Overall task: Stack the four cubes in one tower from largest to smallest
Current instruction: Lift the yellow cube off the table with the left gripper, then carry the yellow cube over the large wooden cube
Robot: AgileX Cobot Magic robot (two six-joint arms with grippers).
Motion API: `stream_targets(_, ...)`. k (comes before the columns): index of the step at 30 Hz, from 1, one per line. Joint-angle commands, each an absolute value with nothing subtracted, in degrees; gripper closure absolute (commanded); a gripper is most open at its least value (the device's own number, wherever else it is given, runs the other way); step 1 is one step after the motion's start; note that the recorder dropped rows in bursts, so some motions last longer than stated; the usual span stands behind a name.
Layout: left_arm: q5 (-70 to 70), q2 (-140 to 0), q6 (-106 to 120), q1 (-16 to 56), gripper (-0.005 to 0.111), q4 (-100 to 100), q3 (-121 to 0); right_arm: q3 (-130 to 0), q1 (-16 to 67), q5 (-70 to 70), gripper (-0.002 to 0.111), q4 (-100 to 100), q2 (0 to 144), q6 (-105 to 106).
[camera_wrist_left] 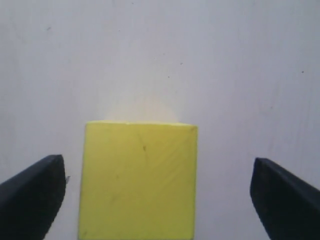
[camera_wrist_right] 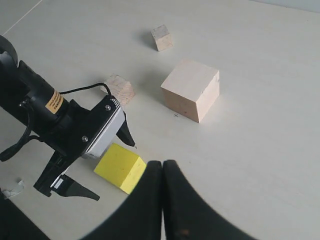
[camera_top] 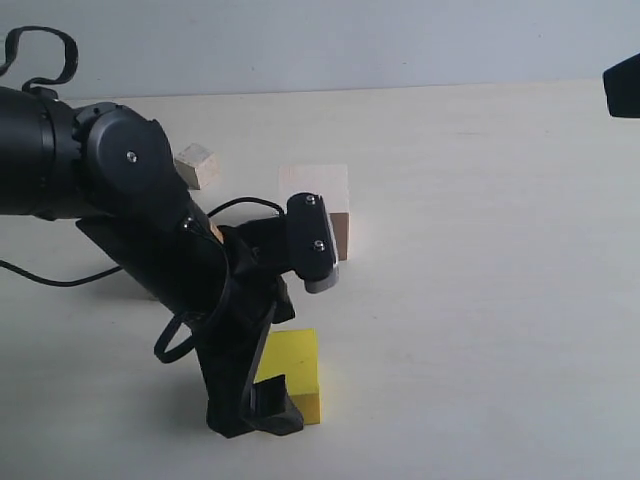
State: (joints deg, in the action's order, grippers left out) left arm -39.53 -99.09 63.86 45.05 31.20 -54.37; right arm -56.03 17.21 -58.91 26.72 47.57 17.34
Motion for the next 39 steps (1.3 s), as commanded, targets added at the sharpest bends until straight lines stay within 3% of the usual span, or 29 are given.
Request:
stream_targets(1,-39.36,-101.80,64.49,45.73,0.014,31.53,-54.64,-55.84,16.95,-58.73,0.108,26.94,47.32,18.02)
stream_targets(8,-37.93,-103.71,64.49,45.73,0.014,30.54,-54.64,-55.84,16.95,-58.98,0.108,26.94,47.32,18.00)
stream_targets(11,-37.18,-103.71,64.49,45.73,0.024,30.54,-54.64,-55.84,16.95,-58.98,0.108,26.94,47.32,18.00)
stream_targets(13,-36.95,-103.71,64.49,45.73,0.041,30.39,-54.64,-55.84,16.95,-58.98,0.108,26.94,47.32,18.00)
stream_targets(19,-39.64,-103.35,64.60,45.73,0.106,29.85,-54.64,-55.84,16.95,-58.98,0.108,26.94,47.32,18.00)
stream_targets(29,-43.76,-94.43,59.17,45.73,0.107,22.01,-58.04,-55.84,16.95,-59.20,0.108,26.94,47.32,18.00)
stream_targets(34,-48.13,-91.57,44.19,45.73,0.107,8.10,-66.40,-55.84,16.95,-59.20,0.108,26.94,47.32,17.87)
stream_targets(39,-54.79,-93.03,42.99,45.73,0.107,0.00,-75.54,-55.84,16.95,-59.20,0.108,27.81,47.32,17.87)
